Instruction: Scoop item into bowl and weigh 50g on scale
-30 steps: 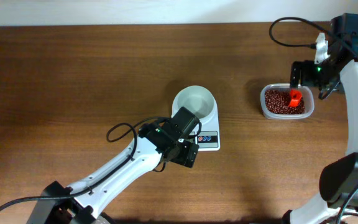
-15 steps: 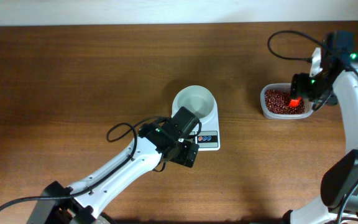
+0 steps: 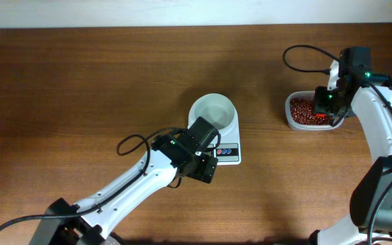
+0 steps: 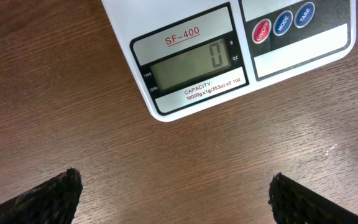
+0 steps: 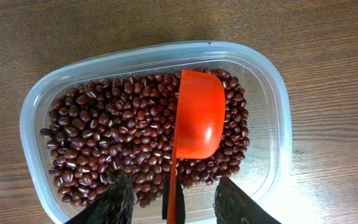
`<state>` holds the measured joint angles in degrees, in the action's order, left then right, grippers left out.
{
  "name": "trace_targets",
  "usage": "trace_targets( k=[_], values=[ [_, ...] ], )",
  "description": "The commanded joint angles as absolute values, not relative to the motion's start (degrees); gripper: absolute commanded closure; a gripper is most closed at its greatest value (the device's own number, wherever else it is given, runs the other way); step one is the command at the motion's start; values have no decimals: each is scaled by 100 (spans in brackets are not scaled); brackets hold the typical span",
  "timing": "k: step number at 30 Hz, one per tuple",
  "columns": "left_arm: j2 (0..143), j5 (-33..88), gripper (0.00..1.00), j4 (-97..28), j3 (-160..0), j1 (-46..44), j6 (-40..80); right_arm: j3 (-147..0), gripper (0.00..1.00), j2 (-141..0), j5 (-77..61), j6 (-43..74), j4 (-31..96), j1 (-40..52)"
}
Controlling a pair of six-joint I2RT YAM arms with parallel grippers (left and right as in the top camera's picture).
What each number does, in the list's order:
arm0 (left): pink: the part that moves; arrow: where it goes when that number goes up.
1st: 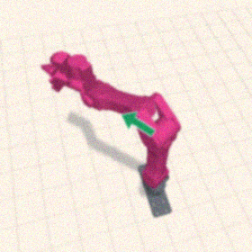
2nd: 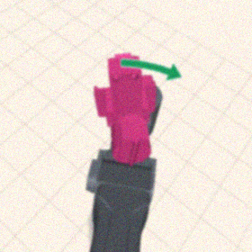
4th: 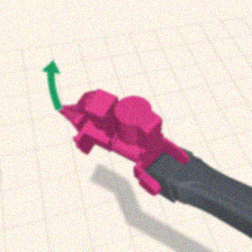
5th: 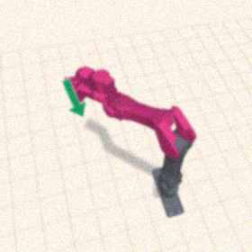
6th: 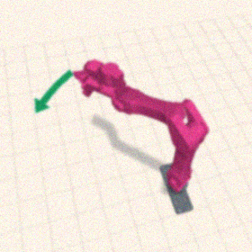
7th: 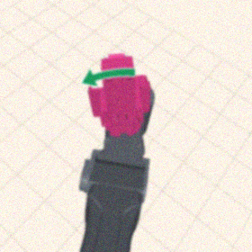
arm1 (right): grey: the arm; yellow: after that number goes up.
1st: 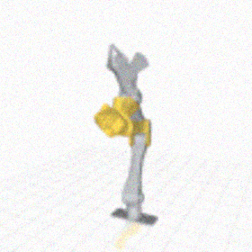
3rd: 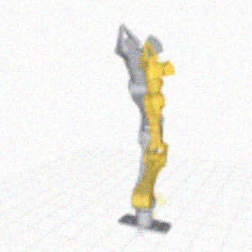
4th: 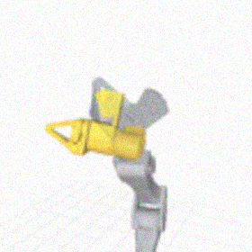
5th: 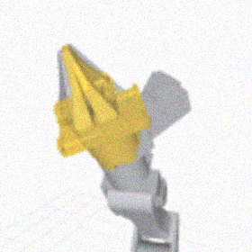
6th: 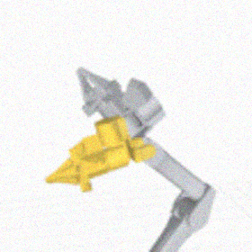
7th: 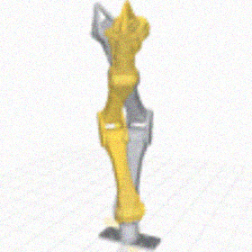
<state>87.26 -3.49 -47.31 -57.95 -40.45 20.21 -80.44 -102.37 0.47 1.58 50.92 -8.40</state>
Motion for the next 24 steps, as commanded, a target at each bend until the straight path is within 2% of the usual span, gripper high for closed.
trace_targets(
  k=[1,15,16,19,22,24],
  values=[
    [8667,-392,1,-4735,-5774,-4062,2012,-7990,57,-10162,-21,198,5096,-777],
    [8667,-392,1,-4735,-5774,-4062,2012,-7988,56,-10162,-23,198,5065,-777],
    [8667,-392,1,-4735,-5774,-4062,2012,-7988,50,-10162,-23,198,5068,-777],
    [8667,-392,1,-4735,-5774,-4062,2012,-7988,47,-10162,-23,200,5050,-788],
    [8667,-392,1,-4735,-5774,-4062,2012,-7988,48,-10162,-23,198,5072,-788],
    [8667,-392,1,-4735,-5774,-4062,2012,-7985,59,-10162,-23,198,5092,-788]
  ],
)
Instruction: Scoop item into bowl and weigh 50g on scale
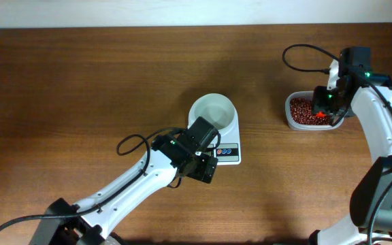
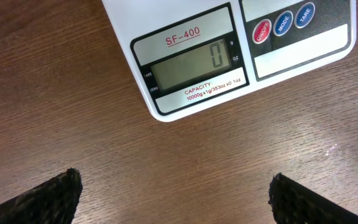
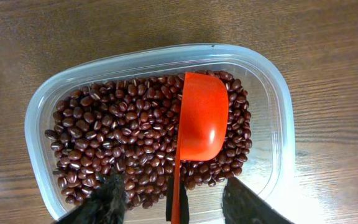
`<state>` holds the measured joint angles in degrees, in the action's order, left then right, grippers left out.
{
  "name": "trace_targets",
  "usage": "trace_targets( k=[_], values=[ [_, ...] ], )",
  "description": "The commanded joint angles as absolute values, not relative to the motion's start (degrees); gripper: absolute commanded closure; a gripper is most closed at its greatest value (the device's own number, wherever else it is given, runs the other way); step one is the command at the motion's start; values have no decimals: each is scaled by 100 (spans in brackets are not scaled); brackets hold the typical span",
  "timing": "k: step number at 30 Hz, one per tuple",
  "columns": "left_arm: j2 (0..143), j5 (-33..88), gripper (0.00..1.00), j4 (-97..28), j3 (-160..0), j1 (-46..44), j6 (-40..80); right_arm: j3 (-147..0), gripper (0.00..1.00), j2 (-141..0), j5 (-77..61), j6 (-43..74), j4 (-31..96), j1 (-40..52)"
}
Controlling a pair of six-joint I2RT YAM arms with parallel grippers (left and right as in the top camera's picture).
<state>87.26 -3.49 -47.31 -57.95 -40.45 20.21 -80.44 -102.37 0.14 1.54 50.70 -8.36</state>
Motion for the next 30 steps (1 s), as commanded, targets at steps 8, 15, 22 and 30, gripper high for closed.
trace_targets(
  k=[8,15,22,30],
  values=[
    [8667,-392,1,-4735,-5774,-4062,2012,-7977,78,-10162,-19,196,5026,-788],
    [8667,-392,1,-4735,-5774,-4062,2012,-8038,96,-10162,64,198,4836,-790],
    [8667,-392,1,-4735,-5774,-4062,2012,-8794,96,-10162,67,191,5833,-792],
    [8667,-392,1,-4735,-5774,-4062,2012,-8927,96,-10313,917,-132,6184,-792]
  ],
)
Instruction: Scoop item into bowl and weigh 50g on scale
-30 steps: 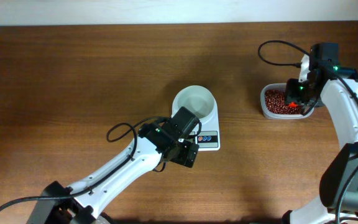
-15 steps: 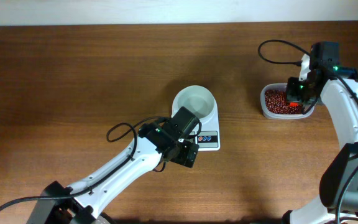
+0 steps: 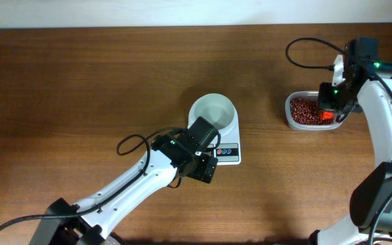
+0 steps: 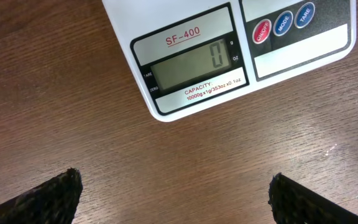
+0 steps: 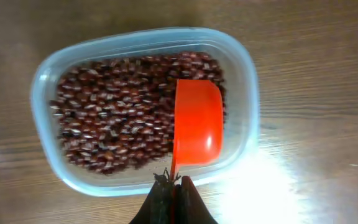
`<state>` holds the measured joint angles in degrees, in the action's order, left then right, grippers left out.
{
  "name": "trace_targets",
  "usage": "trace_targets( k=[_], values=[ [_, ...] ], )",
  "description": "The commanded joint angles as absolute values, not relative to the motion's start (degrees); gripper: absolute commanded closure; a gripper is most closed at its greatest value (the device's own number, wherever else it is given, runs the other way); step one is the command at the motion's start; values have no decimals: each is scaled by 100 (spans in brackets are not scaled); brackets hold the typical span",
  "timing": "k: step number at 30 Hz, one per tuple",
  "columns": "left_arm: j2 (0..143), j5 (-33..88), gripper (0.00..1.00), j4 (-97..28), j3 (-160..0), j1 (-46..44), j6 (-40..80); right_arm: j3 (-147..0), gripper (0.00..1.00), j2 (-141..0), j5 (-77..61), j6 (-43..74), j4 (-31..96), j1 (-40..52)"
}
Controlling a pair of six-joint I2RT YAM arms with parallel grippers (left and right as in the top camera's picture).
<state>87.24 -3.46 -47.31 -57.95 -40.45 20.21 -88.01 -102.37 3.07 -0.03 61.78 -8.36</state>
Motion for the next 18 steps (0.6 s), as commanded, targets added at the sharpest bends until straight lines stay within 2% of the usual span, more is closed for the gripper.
trace_targets(
  k=[1,7,11,18],
  values=[
    [8667,-392,1,-4735,-5774,-4062,2012,-8925,96,-10381,952,-167,6158,-792],
    [8667,-392,1,-4735,-5774,-4062,2012,-8925,96,-11214,600,-257,5944,-801],
    [8667,-392,1,-4735,-5774,-4062,2012,-8925,96,-11410,-860,-307,5802,-1122],
    [8667,-392,1,-4735,-5774,-4062,2012,-8827,96,-11413,-3238,-589,5787,-2255]
  ],
)
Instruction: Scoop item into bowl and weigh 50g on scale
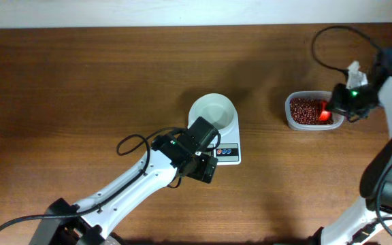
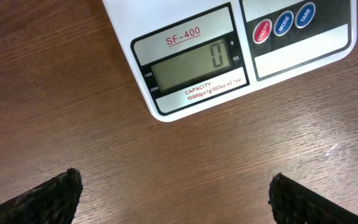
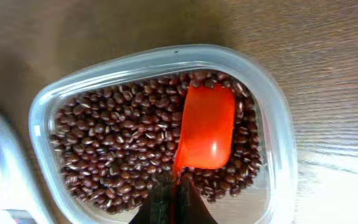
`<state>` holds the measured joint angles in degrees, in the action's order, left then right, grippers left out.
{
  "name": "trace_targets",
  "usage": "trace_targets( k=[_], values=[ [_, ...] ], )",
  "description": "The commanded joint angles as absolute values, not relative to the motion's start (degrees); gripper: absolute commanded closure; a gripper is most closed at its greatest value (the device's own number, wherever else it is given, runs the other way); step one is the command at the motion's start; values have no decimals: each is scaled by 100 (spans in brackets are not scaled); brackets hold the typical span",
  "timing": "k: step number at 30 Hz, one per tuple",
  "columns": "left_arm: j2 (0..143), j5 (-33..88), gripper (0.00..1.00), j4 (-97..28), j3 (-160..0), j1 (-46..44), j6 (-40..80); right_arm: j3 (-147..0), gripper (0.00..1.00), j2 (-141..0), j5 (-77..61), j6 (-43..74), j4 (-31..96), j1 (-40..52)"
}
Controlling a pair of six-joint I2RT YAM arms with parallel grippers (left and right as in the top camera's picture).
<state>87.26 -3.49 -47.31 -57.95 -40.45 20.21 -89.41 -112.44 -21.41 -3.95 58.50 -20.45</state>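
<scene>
A clear plastic tub (image 3: 278, 124) of red beans (image 3: 123, 143) stands at the right of the table (image 1: 306, 111). An orange scoop (image 3: 207, 127) lies bowl-down on the beans, and my right gripper (image 3: 174, 186) is shut on its thin handle. The white scale (image 2: 229, 50) reads 0; a white bowl (image 1: 212, 111) with nothing in it stands on it. My left gripper (image 2: 176, 193) stands open over bare wood just in front of the scale's display.
The brown wooden table (image 1: 80, 88) stretches left of the scale. A pale wall strip (image 1: 182, 12) runs along the far edge. My left arm (image 1: 135, 180) crosses the near left of the table; black cables loop by both arms.
My right arm has swung out to the right and the wrist has turned; the gripper stays shut on the scoop handle, the scoop still in the tub. The left arm has not moved.
My right gripper first stood open astride the scoop handle in the bean tub, and likewise at the second moment. By 0.6 s ago it had shut on the handle. Now the arm reaches from farther right, scoop still on the beans. The scale read 0 throughout.
</scene>
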Motion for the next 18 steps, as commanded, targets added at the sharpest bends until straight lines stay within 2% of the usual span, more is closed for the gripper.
trace_targets(
  k=[1,11,14,18],
  values=[
    [8667,-392,1,-4735,-5774,-4062,2012,-8783,96,-11413,-3472,-725,5802,-2355],
    [8667,-392,1,-4735,-5774,-4062,2012,-8042,96,-11417,-4464,-1028,5352,-2530],
    [8667,-392,1,-4735,-5774,-4062,2012,-8047,96,-11417,-4495,-1007,5433,-2755],
    [8667,-392,1,-4735,-5774,-4062,2012,-8047,96,-11417,-5446,-1011,5586,-3291]
  ],
)
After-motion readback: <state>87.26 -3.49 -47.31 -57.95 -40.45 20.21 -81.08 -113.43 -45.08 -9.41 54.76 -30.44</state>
